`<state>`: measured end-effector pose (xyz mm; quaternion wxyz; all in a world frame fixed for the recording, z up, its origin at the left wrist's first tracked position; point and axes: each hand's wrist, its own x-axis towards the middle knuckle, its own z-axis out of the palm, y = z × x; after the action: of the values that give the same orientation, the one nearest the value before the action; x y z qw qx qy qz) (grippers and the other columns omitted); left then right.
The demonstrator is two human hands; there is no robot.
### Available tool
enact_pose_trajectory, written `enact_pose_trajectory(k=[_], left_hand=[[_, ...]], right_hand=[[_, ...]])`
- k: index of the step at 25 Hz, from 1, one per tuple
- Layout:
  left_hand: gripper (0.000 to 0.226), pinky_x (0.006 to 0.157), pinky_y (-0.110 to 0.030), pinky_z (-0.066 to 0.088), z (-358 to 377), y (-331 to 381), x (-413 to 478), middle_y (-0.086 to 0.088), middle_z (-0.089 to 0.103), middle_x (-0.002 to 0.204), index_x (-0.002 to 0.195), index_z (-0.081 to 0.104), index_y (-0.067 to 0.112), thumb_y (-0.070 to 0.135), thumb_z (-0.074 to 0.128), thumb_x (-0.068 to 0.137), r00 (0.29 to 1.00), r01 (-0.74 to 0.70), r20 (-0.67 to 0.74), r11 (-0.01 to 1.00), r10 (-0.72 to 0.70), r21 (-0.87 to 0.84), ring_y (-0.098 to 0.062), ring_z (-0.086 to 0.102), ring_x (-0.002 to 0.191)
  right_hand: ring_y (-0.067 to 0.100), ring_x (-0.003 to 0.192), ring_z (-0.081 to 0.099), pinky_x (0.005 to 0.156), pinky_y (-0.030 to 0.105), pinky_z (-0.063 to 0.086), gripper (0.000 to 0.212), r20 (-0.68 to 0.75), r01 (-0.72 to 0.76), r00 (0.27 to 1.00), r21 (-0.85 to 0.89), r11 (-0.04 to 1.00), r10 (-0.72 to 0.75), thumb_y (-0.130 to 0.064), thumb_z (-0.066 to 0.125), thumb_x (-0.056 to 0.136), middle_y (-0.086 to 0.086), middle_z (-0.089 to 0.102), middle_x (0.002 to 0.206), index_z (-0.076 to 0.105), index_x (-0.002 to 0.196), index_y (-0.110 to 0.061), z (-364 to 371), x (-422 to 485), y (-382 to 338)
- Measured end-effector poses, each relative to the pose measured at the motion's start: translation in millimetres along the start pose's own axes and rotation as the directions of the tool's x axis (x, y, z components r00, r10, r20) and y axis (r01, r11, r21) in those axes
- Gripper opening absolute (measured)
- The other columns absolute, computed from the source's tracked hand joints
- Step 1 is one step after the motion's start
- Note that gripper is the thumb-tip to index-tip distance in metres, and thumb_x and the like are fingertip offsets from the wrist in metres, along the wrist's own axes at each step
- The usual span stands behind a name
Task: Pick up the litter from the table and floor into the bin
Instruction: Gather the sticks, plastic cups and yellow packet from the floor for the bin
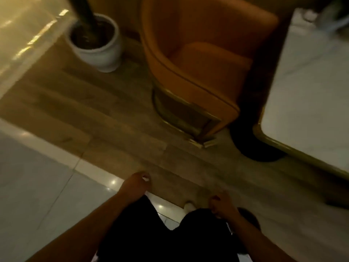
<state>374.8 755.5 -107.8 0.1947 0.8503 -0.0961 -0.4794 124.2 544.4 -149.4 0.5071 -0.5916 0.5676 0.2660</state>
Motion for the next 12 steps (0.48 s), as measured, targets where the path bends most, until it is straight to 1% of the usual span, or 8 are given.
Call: enact_pose_trajectory(k=[1,2,3,4,6,8,10,12], left_hand=[[0.012,0.07,-0.025,0.044,-10,7,21,-0.001,0.069,0.097,0.092,0.067,0.026,0.024,0.066,0.08,0.999,-0.037,0.034,0.997,0.035,0.074,-0.013,0.063,0.081],[0.014,0.073,-0.028,0.047,-16,14,39,-0.002,0.07,0.097,0.093,0.069,0.021,0.023,0.066,0.079,0.996,-0.069,0.065,0.989,0.061,0.134,-0.019,0.065,0.086],[0.016,0.075,-0.031,0.05,-18,23,55,-0.004,0.072,0.097,0.094,0.069,0.019,0.024,0.066,0.079,0.992,-0.095,0.104,0.977,0.076,0.189,-0.023,0.066,0.088],[0.016,0.076,-0.032,0.052,-18,31,68,-0.004,0.072,0.098,0.093,0.069,0.021,0.025,0.067,0.079,0.987,-0.116,0.135,0.965,0.086,0.235,-0.024,0.067,0.089],[0.01,0.071,-0.029,0.05,-13,42,88,-0.002,0.072,0.099,0.09,0.066,0.03,0.03,0.067,0.08,0.974,-0.16,0.203,0.945,0.104,0.285,-0.019,0.065,0.086],[0.015,0.066,-0.026,0.044,1,55,108,0.004,0.069,0.102,0.096,0.064,0.034,0.034,0.065,0.081,0.955,-0.217,0.272,0.91,0.122,0.353,-0.013,0.063,0.085],[0.027,0.068,-0.024,0.044,19,63,134,0.008,0.066,0.104,0.107,0.065,0.031,0.034,0.066,0.08,0.944,-0.25,0.305,0.883,0.13,0.397,-0.01,0.062,0.09],[0.03,0.074,-0.026,0.051,43,74,168,0.005,0.069,0.104,0.109,0.066,0.026,0.029,0.069,0.079,0.936,-0.283,0.314,0.874,0.162,0.395,-0.013,0.065,0.093]], right_hand=[[0.027,0.068,0.058,0.063,0.037,0.046,0.011,-0.033,-0.041,0.998,0.088,0.995,0.044,-0.011,0.057,0.089,0.014,0.06,0.077,0.06,0.079,-0.015,6,-6,0],[0.028,0.067,0.059,0.063,0.037,0.046,0.013,-0.053,-0.071,0.995,0.163,0.984,0.08,-0.011,0.058,0.088,0.016,0.061,0.076,0.06,0.077,-0.017,10,-11,-2],[0.029,0.069,0.062,0.063,0.036,0.047,0.011,-0.073,-0.095,0.991,0.228,0.969,0.115,-0.013,0.059,0.088,0.016,0.065,0.079,0.063,0.078,-0.018,16,-13,-2],[0.029,0.07,0.064,0.062,0.033,0.049,0.009,-0.083,-0.126,0.985,0.273,0.954,0.154,-0.016,0.06,0.087,0.015,0.068,0.082,0.066,0.081,-0.019,23,-16,-3],[0.024,0.066,0.066,0.058,0.03,0.049,0.008,-0.086,-0.172,0.972,0.381,0.908,0.221,-0.019,0.062,0.084,0.011,0.071,0.082,0.069,0.087,-0.016,38,-14,-1],[0.021,0.06,0.064,0.055,0.028,0.047,0.01,-0.054,-0.223,0.957,0.492,0.841,0.286,-0.018,0.063,0.081,0.01,0.072,0.079,0.068,0.087,-0.013,41,7,4],[0.021,0.06,0.065,0.056,0.029,0.047,0.01,-0.009,-0.261,0.95,0.527,0.809,0.313,-0.019,0.066,0.079,0.01,0.072,0.081,0.068,0.087,-0.014,37,38,8],[0.023,0.067,0.068,0.062,0.034,0.052,0.012,-0.024,-0.246,0.952,0.537,0.807,0.306,-0.023,0.067,0.079,0.008,0.074,0.086,0.068,0.089,-0.017,32,78,13]])
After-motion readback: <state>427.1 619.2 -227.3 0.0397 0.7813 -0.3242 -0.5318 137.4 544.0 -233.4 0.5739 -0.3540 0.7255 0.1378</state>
